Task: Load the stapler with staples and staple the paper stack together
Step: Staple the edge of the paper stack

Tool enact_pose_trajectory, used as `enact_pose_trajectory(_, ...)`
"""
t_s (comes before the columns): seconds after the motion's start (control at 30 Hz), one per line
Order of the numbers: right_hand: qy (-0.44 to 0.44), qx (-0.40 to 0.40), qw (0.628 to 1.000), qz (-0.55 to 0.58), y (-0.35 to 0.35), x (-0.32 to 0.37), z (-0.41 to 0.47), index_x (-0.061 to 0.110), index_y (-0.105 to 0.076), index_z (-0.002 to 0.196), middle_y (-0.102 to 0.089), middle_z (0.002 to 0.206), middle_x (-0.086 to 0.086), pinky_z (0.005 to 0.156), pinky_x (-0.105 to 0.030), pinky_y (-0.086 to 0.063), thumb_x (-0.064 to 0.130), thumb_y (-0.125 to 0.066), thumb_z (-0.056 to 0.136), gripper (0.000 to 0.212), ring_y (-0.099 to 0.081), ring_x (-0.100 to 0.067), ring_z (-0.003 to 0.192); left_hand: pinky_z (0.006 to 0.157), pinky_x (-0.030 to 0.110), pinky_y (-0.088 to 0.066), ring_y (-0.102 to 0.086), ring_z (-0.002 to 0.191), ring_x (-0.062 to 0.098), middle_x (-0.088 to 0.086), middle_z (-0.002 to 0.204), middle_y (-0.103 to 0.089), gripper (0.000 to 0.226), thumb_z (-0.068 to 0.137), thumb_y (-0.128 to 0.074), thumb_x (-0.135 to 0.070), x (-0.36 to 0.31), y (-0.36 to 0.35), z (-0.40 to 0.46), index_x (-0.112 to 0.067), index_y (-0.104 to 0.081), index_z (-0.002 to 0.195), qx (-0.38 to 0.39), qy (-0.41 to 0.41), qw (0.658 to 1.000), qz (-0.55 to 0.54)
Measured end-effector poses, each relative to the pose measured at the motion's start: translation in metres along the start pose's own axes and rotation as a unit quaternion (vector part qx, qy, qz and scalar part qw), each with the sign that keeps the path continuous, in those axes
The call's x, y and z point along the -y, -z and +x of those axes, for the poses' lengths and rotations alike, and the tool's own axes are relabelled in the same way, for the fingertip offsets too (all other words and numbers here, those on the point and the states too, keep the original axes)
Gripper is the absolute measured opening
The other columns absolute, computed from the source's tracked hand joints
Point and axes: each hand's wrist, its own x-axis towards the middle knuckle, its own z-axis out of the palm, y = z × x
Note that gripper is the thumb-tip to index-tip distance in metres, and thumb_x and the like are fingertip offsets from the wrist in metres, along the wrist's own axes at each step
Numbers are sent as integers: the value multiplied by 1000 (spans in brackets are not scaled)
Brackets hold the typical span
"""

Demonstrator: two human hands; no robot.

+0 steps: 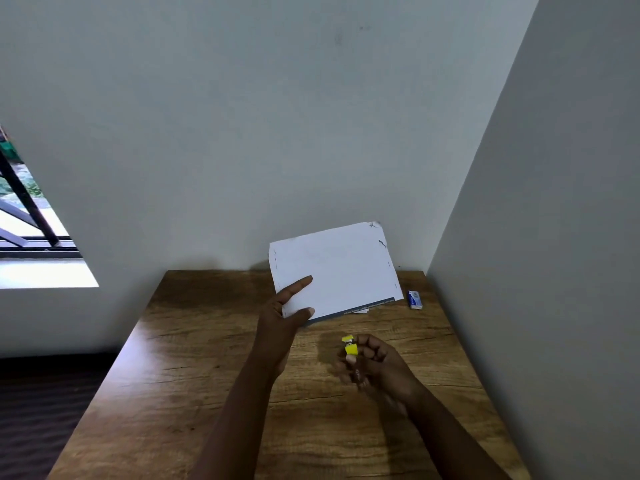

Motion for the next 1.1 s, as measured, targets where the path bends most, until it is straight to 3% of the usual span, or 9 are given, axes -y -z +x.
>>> enact_pose_trajectory(0.23,52,-21,997,48,-33,20,10,-3,-61,117,-71,109,-19,78,-35,-58,9,-69,74,46,-70,-26,90,81,21,-56,-56,109,-12,-35,119,-61,50,77,-73,3,-3,-3,-1,-30,-70,115,-5,-13,999,49)
enact_pose_trajectory(0.33,53,-24,996,73,-36,25,12,-2,-61,115,-71,108,-19,83,-36,-56,10,-69,74,43,-70,-27,92,83,17,-55,-53,110,-14,-37,120,-58,53,77,-75,0,-5,-2,-1,-34,-69,117,-7,-25,997,76)
enact_pose_trajectory(0.43,53,-23,994,95,-36,25,14,-2,-62,113,-72,103,-18,81,-34,-57,11,-68,75,41,-71,-26,91,87,17,-53,-52,114,-12,-36,123,-58,56,77,-75,1,-5,-3,-2,-35,-67,119,2,-32,995,96)
enact_pose_trajectory(0.63,46,-38,992,112,-34,27,21,2,-69,102,-74,95,-21,74,-29,-61,17,-73,71,35,-73,-23,86,79,8,-51,-52,113,-14,-39,119,-58,59,78,-73,3,-8,-7,-4,-39,-66,120,24,-41,990,131)
enact_pose_trajectory(1.1,77,-50,994,58,-38,36,21,8,-77,92,-75,87,-12,71,-27,-59,22,-75,70,27,-73,-20,80,77,10,-52,-55,112,-8,-22,128,-59,57,78,-76,-4,-10,-9,-2,-42,-65,119,25,-37,989,143)
